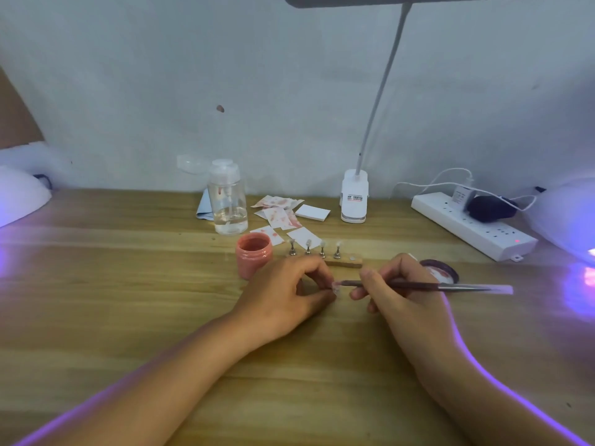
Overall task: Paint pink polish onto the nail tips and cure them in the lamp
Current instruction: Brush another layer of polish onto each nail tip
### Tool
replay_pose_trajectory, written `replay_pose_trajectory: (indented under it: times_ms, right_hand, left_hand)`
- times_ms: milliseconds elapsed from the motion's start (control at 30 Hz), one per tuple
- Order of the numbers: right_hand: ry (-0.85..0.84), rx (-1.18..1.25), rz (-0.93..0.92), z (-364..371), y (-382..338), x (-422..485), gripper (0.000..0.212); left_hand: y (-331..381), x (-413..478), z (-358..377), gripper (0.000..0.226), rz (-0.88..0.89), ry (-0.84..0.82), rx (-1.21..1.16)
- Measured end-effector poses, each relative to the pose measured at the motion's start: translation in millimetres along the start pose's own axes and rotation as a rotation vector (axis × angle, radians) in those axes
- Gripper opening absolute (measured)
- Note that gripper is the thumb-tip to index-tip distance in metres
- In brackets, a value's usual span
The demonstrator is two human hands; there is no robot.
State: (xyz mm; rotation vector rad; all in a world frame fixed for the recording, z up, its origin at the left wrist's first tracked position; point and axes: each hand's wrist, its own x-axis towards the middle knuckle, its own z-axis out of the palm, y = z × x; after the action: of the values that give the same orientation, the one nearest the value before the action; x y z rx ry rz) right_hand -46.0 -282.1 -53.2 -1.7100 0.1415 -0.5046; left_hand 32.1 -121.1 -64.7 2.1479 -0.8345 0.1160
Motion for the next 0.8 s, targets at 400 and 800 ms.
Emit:
replay_pose_trajectory:
  times_ms: [400,800]
  right_hand:
    - [0.139,0.160,-0.086,-4.4,-6.5,1.0,0.021]
    - [-0.053,0.132,0.018,-6.4,-5.4,0.9,0.012]
  left_hand:
    - [1.5,0.6,-2.1,0.010,-0.037,-0.032,-0.082]
    - [0.5,2.1,-3.8,0.018,-0.030,-0.064,-0.142]
